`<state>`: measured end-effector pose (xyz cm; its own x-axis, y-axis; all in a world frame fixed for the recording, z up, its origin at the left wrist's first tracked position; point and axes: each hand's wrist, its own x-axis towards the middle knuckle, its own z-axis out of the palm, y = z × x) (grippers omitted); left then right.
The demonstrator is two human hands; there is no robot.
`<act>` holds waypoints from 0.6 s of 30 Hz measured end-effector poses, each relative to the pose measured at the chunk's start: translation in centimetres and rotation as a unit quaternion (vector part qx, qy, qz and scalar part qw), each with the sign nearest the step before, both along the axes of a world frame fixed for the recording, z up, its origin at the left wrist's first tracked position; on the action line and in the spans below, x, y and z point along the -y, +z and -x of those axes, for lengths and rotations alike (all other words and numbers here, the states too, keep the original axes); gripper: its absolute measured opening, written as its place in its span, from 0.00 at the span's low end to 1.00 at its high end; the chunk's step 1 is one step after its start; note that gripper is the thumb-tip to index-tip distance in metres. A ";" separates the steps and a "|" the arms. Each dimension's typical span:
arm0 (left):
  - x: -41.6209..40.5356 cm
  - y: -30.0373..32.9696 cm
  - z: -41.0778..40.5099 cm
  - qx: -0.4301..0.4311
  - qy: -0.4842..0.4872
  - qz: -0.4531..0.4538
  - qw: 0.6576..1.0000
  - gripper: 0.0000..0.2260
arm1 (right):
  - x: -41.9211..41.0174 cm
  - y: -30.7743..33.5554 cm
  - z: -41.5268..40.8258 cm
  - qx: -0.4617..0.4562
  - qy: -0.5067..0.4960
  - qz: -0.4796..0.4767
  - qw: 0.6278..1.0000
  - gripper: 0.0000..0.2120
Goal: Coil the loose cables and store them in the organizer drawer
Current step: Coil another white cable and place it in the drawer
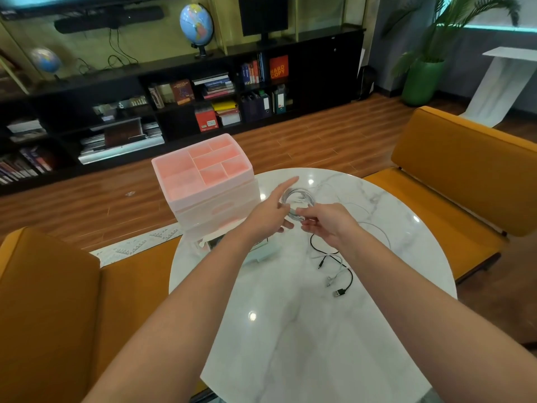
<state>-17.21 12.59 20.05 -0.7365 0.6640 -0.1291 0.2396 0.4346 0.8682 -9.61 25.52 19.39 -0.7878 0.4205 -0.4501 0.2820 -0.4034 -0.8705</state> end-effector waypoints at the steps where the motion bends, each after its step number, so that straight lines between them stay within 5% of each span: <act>1: 0.1 0.1 0.0 -0.028 -0.005 0.022 0.999 0.23 | 0.0 0.1 0.2 0.015 0.008 -0.028 0.999 0.11; 7: 0.5 -0.9 0.8 -0.201 -0.027 0.081 0.976 0.09 | 0.3 0.4 0.6 0.058 0.071 -0.102 0.991 0.12; 13: 0.7 -1.5 0.8 -0.218 -0.058 0.044 0.973 0.08 | 0.4 0.4 0.6 0.069 0.129 -0.177 0.973 0.14; 18: 0.7 -1.7 -0.5 -0.261 0.030 0.074 0.962 0.09 | 0.7 0.0 0.6 0.088 0.073 -0.227 0.967 0.16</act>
<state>-16.73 11.85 18.30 -0.7629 0.6211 0.1794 0.5971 0.5705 0.5639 -10.23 24.81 19.36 -0.7815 0.4965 -0.3778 0.4668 0.0636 -0.8821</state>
